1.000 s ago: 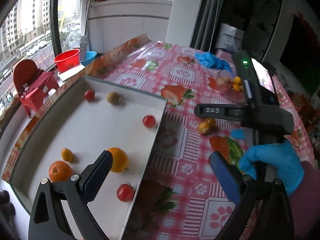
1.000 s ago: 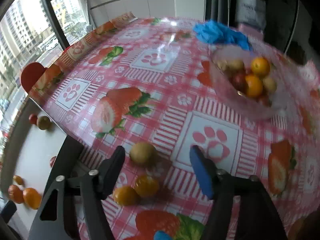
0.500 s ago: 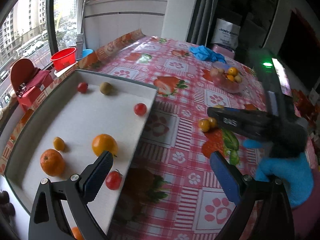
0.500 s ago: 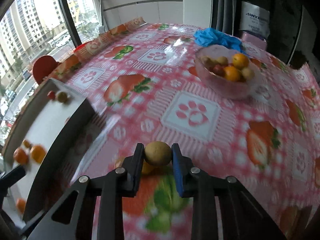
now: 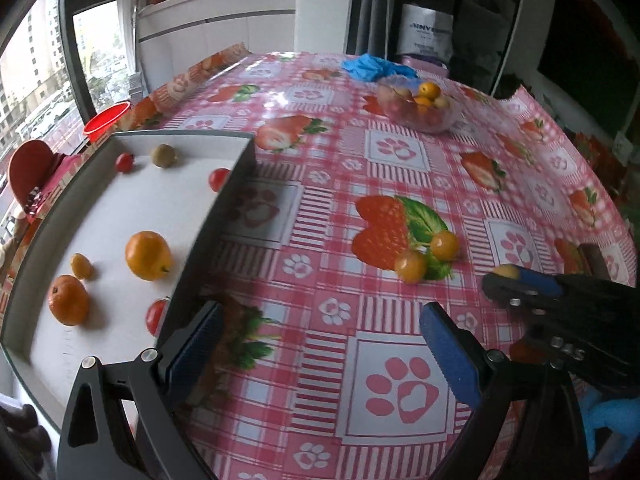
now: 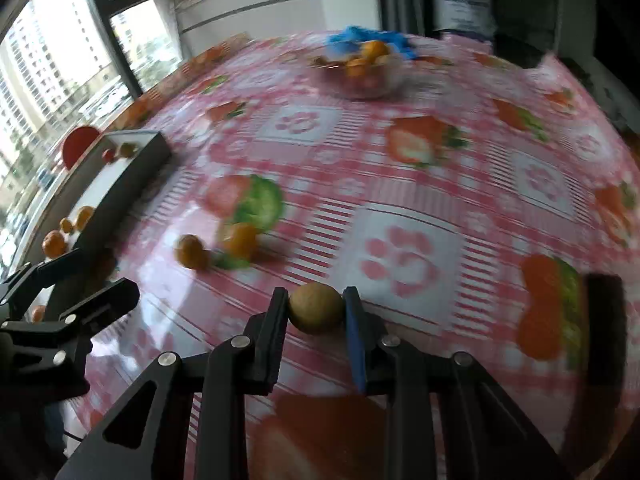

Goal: Organize fruits

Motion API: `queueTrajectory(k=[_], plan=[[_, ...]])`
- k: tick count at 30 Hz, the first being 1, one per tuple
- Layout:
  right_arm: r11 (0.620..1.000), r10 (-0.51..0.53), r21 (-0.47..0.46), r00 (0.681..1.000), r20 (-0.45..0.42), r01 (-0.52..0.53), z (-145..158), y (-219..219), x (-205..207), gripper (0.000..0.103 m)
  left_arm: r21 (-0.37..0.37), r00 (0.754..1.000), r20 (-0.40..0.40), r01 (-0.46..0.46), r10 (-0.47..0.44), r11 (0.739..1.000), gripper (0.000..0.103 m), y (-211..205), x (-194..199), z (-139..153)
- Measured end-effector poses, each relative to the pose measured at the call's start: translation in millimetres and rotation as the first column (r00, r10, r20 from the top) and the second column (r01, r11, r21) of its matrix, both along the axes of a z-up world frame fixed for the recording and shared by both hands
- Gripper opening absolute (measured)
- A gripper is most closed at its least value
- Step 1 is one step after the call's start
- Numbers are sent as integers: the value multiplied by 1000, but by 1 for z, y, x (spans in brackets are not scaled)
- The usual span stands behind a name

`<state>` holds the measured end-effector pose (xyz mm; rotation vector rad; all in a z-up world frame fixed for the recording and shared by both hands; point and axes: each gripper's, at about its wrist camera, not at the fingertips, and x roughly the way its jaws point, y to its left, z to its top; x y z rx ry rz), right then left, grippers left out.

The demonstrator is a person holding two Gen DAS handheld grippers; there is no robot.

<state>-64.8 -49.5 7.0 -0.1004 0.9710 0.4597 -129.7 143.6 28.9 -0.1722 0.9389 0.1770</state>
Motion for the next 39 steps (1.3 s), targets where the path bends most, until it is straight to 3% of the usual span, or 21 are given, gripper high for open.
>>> queueTrajectory(k=[5,8,11,12,17,20,39], plan=[[997,-75,-8,997,36,75,-5,-28,-6,30,15,999,-6,53,-53,998,98,-19,7,-10],[995,-97,3,994,48,97,-6,-36,-10,33,64,997,4,74,-74,995,98,-29,16,-14],[992,-121,-12,991,64,122,-7,-38,-10,64,79,998,13,68,-69,995,98,-31,27,-14],[991,-129,-17,990,62,130,-8,-37,-8,79,75,998,21,64,-66,995,98,-29,31,-13],[990,-129,-45,989,78,133,-13,-30,-7,88,45,999,34,35,-36,998,98,-22,50,-15],[990,-98,-95,992,76,105,-18,-17,-6,103,48,999,-3,40,-40,998,98,-24,58,-29],[990,-102,-93,991,82,109,-20,-17,-6,103,42,998,-18,61,-60,997,102,-28,63,-35]])
